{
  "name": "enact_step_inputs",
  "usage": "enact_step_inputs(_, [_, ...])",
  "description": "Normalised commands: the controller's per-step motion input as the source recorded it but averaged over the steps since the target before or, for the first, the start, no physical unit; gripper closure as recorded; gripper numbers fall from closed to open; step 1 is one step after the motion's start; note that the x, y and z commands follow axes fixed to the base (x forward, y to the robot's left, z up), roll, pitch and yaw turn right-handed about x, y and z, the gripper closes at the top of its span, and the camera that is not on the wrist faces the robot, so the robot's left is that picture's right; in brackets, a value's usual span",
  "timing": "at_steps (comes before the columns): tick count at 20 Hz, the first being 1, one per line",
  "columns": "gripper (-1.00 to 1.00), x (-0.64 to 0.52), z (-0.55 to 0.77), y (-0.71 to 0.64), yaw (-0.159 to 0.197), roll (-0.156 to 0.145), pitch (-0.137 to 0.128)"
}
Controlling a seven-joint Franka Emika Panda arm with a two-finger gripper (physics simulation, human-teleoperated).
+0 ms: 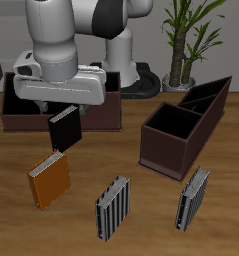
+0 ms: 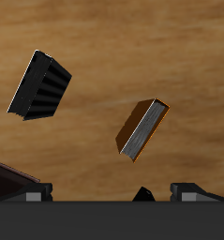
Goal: Place the orange book into the back desk caddy's right compartment and place the right striped book into the back desk caddy's left compartment and place the black book into the back desk caddy's left compartment
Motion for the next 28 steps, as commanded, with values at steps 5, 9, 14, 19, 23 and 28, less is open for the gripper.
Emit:
enact_step_inputs(5, [-1.0,0.35,-0.24,-0.33,-0.06,0.036,-0.037])
enact_step_inputs(9, [-1.0,0.22,-0.34,-0.31,-0.089,0.033,-0.021])
enact_step_inputs(14, [-1.0,0.02,-0.28,-0.11,-0.025,0.043,-0.023])
enact_step_inputs(19, [-1.0,-0.01,-0.39,-0.15,-0.09,0.003,-0.084])
enact_step_inputs(23, [-1.0,-0.01,-0.25,-0.12,-0.079,0.009,-0.054])
enact_step_inputs(28, [-1.0,-0.06,-0.31,-0.12,-0.044,0.004,-0.013])
